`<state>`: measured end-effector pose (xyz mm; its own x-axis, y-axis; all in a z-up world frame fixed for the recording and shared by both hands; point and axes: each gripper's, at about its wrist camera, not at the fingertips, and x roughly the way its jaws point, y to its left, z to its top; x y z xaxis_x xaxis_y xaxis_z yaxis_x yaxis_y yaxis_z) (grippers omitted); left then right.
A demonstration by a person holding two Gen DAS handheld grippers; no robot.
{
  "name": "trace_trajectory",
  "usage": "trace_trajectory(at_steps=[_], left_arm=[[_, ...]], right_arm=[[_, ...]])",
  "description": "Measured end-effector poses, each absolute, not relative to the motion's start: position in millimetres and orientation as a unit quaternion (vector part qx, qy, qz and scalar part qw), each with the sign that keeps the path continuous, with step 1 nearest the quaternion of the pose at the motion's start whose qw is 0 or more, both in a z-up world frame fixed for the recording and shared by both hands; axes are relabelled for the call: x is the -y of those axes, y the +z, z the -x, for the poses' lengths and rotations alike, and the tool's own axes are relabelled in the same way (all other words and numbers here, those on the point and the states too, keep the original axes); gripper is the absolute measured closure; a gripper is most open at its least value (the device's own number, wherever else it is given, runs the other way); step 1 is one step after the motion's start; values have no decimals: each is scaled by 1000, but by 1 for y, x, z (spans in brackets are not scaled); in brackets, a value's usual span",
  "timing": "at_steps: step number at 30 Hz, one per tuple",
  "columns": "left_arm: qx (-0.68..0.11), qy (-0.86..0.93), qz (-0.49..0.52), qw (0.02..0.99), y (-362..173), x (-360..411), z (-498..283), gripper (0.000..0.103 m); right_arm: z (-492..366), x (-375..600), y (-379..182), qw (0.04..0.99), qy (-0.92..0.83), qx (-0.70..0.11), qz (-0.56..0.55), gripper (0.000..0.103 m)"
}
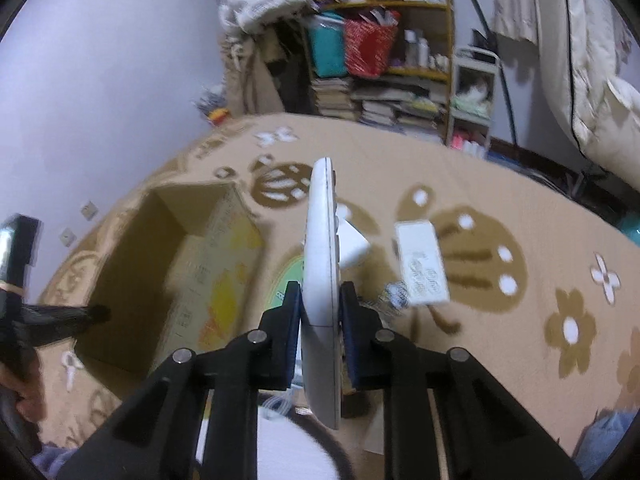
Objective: Organize rigid objects
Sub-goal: 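Grasp the white TV remote with the right tool and drop it into the box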
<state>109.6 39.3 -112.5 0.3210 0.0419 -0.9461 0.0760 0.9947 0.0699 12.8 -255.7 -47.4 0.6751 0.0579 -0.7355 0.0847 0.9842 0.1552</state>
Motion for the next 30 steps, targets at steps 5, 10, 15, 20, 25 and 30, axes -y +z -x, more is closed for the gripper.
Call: trace_trajectory(at_steps=[5, 10, 15, 20, 25, 30], left_arm=[[-583, -13, -51, 811, -113, -40, -110, 93], [-583, -12, -52, 811, -113, -40, -110, 93], [-583, -13, -48, 811, -113, -41, -111, 93], [-582, -18, -53, 811, -114, -41, -110, 93], [-581, -23, -60, 811, -115, -41, -111, 94], [-585, -27, -46, 809, -116, -46, -114, 94]], right_arm=[[-28, 228, -20, 918, 30, -386, -86, 82], [-47, 206, -1, 921, 58, -371, -106, 82], [-70, 181, 2, 918, 79, -374, -103, 82], [-84, 169, -17, 903, 103, -403, -110, 82], [-91, 156, -51, 881, 118, -447, -100, 82], [-95, 149, -77, 862, 121, -484, -88, 82]])
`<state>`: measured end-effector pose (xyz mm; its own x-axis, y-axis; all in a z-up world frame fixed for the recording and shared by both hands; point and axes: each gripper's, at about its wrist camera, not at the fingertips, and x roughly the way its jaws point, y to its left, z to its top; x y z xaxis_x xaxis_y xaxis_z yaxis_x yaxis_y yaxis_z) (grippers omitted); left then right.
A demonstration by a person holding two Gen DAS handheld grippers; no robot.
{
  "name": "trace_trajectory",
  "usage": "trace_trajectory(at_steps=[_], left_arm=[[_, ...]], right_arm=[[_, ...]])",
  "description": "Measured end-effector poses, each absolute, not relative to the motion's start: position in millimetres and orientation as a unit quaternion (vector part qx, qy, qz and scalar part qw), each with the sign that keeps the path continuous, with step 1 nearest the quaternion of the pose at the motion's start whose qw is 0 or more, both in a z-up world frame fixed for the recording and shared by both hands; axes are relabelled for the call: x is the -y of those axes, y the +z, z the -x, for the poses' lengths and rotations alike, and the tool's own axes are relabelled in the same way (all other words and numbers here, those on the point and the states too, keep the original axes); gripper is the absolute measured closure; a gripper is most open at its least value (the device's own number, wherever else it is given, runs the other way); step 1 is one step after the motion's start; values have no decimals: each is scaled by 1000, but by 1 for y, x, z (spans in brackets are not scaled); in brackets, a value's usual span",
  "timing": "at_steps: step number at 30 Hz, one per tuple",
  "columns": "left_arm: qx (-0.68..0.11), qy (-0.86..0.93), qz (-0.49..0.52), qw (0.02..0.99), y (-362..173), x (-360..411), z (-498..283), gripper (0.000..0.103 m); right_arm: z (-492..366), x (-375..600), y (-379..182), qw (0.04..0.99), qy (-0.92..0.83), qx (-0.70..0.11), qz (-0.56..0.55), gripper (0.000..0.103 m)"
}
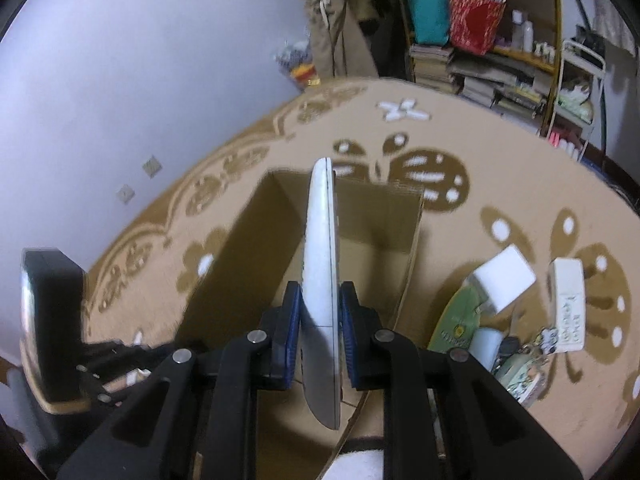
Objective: Organize rigid objects
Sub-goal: 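Grasp the white TV remote with the right tool and drop it into the box, then move the right tool back over the pile of items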
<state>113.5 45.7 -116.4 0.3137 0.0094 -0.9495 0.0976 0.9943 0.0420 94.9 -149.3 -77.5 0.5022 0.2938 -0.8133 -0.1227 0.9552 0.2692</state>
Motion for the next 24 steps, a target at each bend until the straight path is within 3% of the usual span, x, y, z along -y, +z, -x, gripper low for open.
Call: trace_trajectory(at_steps=[8, 19, 20, 22, 24], left_arm=[[-587, -39, -47, 807, -118, -45, -113, 94], [-591, -31, -59, 804, -120, -44, -113, 94], [-591, -31, -57, 804, -120, -44, -113, 94], [-591, -31, -60, 804, -120, -44, -112, 94], [-591, -34, -64, 803, -118, -43, -112, 94]], right_arm=[[-105, 146, -99, 848, 110, -516, -56, 82], [-102, 150, -82, 852, 126, -504, -68, 79], [-97, 151, -75, 855, 126, -500, -61, 76], [-89, 153, -65, 860, 125, -492, -48, 42], [-77, 159, -52, 872, 119, -473, -33, 22]])
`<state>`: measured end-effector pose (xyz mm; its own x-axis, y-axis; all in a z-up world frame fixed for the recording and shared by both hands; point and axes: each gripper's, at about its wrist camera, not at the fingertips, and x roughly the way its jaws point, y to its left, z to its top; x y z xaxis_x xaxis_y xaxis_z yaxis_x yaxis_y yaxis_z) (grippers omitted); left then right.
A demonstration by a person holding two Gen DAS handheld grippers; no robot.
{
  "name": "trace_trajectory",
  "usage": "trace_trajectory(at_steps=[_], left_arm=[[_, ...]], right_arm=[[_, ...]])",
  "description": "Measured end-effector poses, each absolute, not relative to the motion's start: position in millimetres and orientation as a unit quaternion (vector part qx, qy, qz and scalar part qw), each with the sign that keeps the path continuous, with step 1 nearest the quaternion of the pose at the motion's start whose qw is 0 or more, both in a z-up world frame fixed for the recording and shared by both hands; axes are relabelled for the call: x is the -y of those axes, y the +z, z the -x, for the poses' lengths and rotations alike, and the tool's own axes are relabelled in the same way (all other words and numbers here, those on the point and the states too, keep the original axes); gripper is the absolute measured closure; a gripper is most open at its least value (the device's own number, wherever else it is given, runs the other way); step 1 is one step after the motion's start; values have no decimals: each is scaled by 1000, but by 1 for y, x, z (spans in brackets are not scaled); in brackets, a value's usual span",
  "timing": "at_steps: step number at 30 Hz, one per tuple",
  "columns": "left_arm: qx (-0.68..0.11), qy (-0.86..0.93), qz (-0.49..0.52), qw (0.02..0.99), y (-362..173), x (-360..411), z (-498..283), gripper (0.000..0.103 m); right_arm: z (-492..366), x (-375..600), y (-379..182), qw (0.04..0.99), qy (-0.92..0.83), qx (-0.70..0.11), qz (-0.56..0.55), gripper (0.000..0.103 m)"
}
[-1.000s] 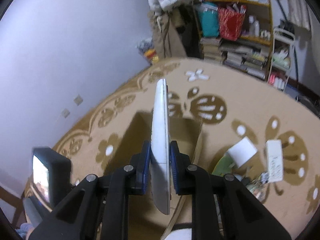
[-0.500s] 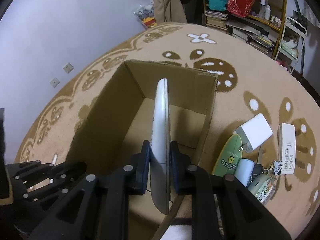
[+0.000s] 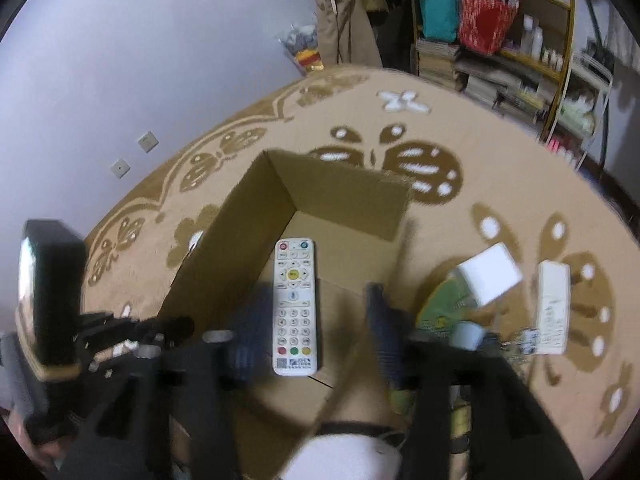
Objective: Organize rigid objects
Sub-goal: 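Move the right tool back over the pile of items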
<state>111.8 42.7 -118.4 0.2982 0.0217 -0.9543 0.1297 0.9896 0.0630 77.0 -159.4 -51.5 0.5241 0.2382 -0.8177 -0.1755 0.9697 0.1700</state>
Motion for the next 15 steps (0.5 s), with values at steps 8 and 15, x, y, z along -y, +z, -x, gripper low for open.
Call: trace_trajectory(at_steps=[8, 15], left_arm=[[-593, -26, -62, 802, -119, -43, -111, 94], [-594, -23, -63, 801, -120, -43, -111, 92]], right_arm=[[-48, 203, -42, 877, 73, -474, -31, 9], [-26, 237, -74, 860, 30, -509, -26, 8]])
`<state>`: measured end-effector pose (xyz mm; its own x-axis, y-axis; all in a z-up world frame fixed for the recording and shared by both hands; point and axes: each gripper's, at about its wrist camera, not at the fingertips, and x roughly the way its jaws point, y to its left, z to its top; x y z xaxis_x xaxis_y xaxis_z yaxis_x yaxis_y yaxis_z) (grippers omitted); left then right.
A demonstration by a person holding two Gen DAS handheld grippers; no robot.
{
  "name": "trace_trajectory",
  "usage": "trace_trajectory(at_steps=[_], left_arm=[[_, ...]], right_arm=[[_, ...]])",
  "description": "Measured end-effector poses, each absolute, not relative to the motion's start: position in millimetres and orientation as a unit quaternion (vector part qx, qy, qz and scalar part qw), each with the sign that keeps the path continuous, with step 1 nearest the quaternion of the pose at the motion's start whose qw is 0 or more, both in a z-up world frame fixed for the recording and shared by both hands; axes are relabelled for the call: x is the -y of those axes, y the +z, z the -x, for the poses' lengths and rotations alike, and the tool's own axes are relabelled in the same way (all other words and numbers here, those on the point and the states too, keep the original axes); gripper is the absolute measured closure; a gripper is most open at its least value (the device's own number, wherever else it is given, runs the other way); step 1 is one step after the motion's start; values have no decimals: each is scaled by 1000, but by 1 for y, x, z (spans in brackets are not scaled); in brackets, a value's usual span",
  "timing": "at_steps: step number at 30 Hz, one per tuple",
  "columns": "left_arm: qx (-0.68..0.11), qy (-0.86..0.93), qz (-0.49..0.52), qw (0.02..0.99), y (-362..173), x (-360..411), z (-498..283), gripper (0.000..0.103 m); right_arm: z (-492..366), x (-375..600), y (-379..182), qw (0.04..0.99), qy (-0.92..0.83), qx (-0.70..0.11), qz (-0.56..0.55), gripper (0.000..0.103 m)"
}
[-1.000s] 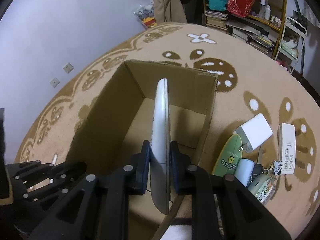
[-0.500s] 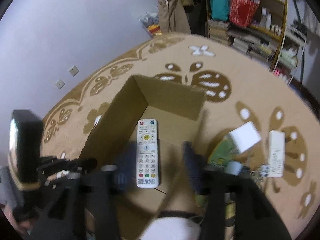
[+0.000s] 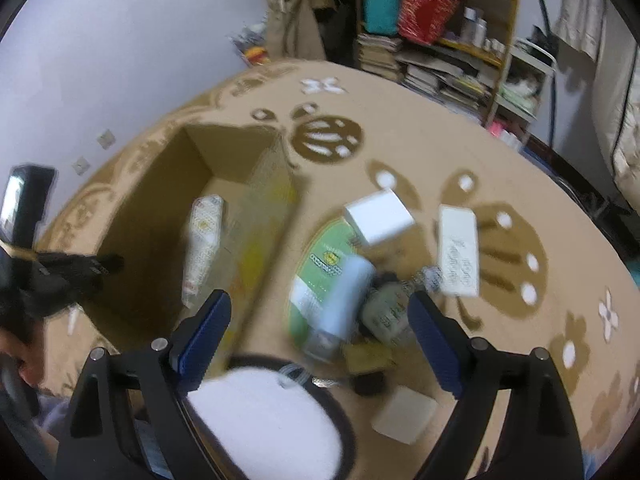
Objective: Organize rigid objects
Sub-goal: 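Move the right tool back over the pile of items, then grasp the square white power bank with the right tool and release it in the box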
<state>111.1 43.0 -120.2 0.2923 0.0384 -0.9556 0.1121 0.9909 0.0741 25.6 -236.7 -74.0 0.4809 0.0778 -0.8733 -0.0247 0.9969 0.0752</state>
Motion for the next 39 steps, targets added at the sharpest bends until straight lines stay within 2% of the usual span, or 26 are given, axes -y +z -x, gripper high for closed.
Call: trace_trajectory(at_steps=[12, 24, 27, 33, 38, 39], left_arm=[[-599, -20, -56, 798, -119, -46, -107, 92], [-600, -17, -57, 798, -119, -47, -107, 92], [-601, -17, -54, 797, -119, -48, -107, 92], [-600, -16, -59, 797, -119, -48, -107, 92], [-601, -16, -57, 797, -119, -47, -106, 92], [-601, -16, -57, 797, -119, -47, -106, 92]], right_arm=[[2, 297, -151, 811, -67, -574, -90, 8], [9, 316, -183, 781, -92, -604, -131, 9], [9, 311, -188, 778, -100, -611, -110, 25], [7, 308, -188, 776, -101, -611, -119, 29], [6, 309, -189, 772, -106, -616, -118, 41], [6, 309, -189, 771, -106, -616, -120, 49]])
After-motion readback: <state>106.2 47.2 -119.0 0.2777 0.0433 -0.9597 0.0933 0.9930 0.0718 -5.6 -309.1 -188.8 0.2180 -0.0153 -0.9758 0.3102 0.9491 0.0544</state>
